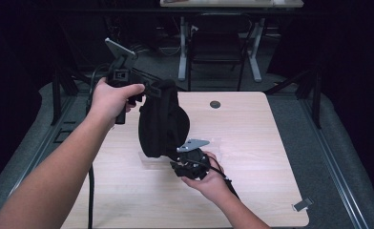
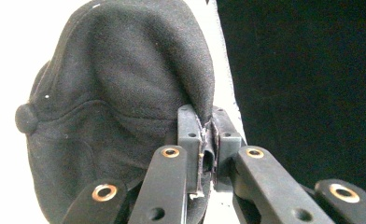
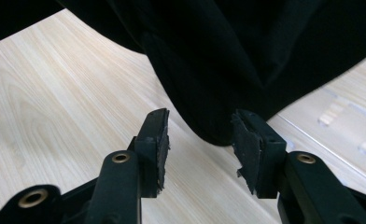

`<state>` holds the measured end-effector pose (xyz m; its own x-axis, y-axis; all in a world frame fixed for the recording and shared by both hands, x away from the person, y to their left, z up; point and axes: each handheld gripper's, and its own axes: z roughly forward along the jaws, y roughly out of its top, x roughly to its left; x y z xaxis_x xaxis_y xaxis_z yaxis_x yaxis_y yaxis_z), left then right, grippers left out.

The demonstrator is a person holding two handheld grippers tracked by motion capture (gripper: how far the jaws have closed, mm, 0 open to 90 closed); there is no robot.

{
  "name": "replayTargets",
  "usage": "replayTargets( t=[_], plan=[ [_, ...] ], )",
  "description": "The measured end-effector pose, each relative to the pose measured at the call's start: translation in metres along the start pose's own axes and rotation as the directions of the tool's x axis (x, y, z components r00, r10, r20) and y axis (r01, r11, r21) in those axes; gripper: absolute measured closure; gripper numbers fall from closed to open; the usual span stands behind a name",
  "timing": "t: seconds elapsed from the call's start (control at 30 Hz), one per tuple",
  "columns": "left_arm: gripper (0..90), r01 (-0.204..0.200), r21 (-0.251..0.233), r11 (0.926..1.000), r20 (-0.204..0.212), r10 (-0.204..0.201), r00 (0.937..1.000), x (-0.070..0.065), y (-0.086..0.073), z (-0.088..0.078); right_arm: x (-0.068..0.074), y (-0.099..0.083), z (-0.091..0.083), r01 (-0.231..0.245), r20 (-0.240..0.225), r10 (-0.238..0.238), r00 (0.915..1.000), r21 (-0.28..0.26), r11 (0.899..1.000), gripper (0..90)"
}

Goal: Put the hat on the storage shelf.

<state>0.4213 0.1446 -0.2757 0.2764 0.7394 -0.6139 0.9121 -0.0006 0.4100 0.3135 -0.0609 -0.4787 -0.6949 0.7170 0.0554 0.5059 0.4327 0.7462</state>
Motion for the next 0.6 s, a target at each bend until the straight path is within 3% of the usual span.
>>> replayTargets(
  t=[0.1,0.43,0.6],
  plan=[
    [85.1,0.001,-0.002,1.0,-0.002,-0.001,1.0,0.0,0.0,0.0,0.003,0.005,0.004,0.017,0.006,-0.017,0.9998,0.01,1.0,55.2],
    [85.1,-0.003,0.002,1.0,-0.001,0.003,1.0,0.0,-0.001,-0.001,0.004,0.01,0.016,-0.016,0.02,0.015,0.9997,0.01,1.0,64.3],
    [85.1,-0.006,0.001,1.0,0.003,0.006,1.0,-0.001,-0.002,-0.002,0.003,0.007,0.011,0.018,0.032,-0.018,0.9993,0.006,1.0,69.1]
  ],
)
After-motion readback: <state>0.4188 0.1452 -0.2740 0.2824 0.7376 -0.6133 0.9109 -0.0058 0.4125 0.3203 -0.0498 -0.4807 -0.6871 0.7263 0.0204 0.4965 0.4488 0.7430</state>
